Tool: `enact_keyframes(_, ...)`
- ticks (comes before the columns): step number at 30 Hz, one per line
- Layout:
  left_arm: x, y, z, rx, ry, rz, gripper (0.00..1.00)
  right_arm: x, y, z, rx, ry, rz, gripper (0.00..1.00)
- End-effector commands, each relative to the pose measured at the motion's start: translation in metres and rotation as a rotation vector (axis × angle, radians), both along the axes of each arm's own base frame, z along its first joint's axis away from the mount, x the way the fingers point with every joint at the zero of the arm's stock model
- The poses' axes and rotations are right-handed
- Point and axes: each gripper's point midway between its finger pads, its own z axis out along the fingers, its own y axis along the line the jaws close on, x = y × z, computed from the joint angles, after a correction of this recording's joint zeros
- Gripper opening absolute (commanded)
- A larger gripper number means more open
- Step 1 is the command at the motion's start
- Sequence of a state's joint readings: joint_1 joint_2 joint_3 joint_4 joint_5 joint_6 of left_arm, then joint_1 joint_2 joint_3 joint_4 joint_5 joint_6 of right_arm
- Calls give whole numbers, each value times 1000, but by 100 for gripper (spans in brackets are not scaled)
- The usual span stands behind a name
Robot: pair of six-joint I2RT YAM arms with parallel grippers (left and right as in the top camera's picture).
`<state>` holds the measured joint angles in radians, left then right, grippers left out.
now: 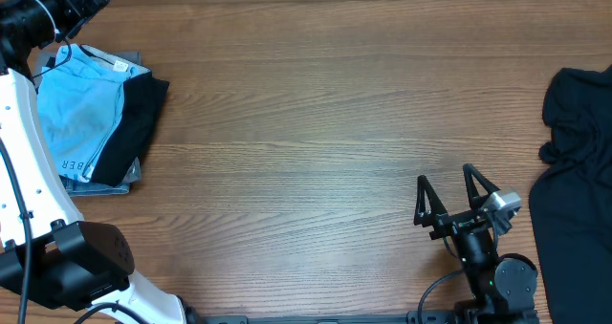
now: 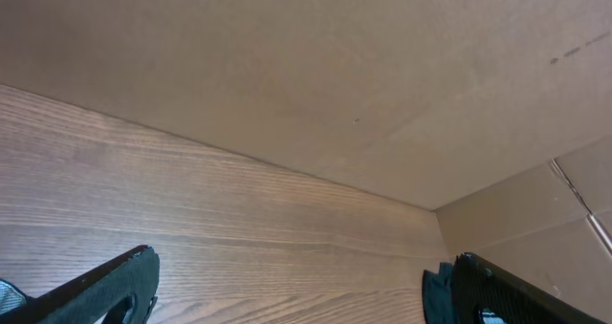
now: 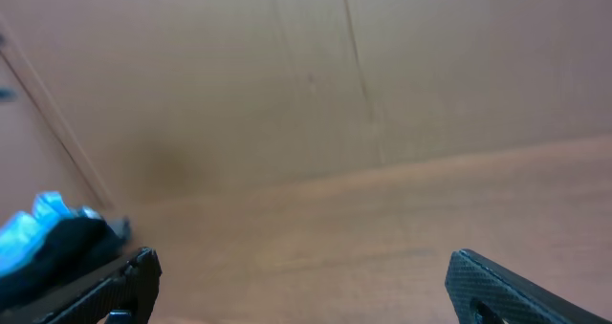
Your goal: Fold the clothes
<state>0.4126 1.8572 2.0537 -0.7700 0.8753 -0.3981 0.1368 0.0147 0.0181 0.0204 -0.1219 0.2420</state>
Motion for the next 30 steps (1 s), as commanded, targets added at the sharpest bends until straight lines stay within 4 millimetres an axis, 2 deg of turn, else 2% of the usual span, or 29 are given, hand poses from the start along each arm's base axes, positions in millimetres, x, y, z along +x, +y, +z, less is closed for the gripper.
enact_keyframes(1, 0, -2, 0, -9, 2, -4, 100, 2, -5, -17, -66, 41, -27, 100)
enact_keyframes(3, 0, -2, 0, -9, 2, -4, 100, 2, -4, -26, -70, 78, -26, 100)
enact_keyframes(30, 0, -2, 0, -9, 2, -4, 100, 2, -5, -25, -70, 76, -27, 100)
